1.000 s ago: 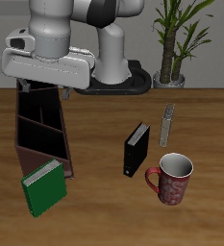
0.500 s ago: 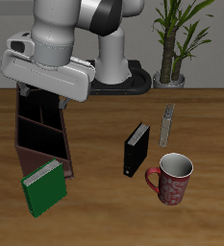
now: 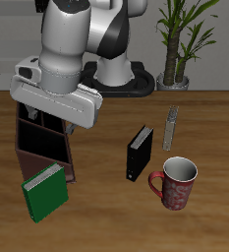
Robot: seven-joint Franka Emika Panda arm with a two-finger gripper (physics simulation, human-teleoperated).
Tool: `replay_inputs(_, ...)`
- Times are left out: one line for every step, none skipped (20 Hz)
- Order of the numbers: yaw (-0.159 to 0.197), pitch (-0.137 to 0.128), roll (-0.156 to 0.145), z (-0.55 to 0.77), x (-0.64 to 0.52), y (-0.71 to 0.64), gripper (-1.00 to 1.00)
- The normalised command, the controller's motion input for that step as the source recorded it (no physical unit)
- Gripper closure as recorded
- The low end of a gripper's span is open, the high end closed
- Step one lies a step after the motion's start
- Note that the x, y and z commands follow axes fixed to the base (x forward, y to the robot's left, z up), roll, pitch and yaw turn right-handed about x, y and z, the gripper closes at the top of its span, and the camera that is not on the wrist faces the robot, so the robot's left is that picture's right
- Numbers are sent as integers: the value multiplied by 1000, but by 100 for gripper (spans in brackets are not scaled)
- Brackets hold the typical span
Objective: Place the green book into the right desk caddy's right compartment
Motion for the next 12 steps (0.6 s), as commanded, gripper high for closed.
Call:
replay_inputs(-82,1,-40,-380,88,-78,-100)
replay_inputs(0,0,0,-1,-36,32,-100)
replay_inputs(-39,-23,8,-401,180,-171,-100)
replay_inputs(-92,1,-19,-460,220,-118,-100)
replay_inputs(0,0,0,28,-27,104,-100)
replay_inputs(-41,17,7,-266,111,-176,-100)
replay_inputs(-98,-30,-40,-218,11,55,-100)
replay_inputs(37,-47,48,-238,71,-96,-100)
replay_inputs(-50,20,-10,-212,4,-59,-100)
replay_inputs(-150,24,-87,-293,28,-194,-100)
replay_inputs(59,-45,19,-284,98,14,-100)
replay_inputs(-34,59,29,-338,123,-117,-100)
